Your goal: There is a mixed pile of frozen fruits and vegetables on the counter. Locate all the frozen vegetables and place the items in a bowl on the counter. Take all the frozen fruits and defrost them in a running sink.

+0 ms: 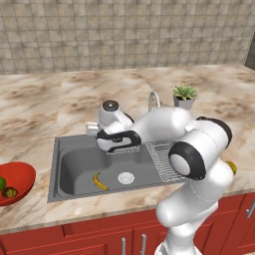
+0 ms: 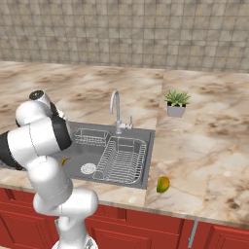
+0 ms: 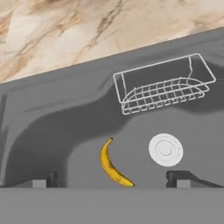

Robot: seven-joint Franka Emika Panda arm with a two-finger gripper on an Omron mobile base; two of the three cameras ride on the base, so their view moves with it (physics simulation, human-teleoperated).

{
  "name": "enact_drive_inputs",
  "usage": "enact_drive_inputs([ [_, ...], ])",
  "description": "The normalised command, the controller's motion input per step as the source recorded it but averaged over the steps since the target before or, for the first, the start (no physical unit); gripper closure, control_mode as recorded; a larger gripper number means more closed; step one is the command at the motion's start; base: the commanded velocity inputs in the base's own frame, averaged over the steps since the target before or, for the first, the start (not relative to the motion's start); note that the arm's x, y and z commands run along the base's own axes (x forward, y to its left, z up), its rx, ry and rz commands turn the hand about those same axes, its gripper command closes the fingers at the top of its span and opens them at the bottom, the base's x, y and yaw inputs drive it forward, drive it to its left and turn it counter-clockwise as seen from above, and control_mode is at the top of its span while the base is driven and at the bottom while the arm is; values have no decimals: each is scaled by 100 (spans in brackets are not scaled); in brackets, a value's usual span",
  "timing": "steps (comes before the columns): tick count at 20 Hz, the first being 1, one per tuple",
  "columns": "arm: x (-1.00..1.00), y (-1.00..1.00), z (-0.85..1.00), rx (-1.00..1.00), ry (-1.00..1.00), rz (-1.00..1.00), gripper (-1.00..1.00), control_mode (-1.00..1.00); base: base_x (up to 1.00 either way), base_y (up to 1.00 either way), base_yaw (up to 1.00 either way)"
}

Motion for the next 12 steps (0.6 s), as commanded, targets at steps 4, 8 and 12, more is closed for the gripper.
enact_drive_inputs([
  [4, -2, 14, 100, 0, 9, -8, -100, -100, 0, 0, 0],
  [8, -2, 5, 93, -1, 20, -2, -100, -100, 0, 0, 0],
  [12, -21, -6, 64, -13, 24, 0, -100, -100, 0, 0, 0],
])
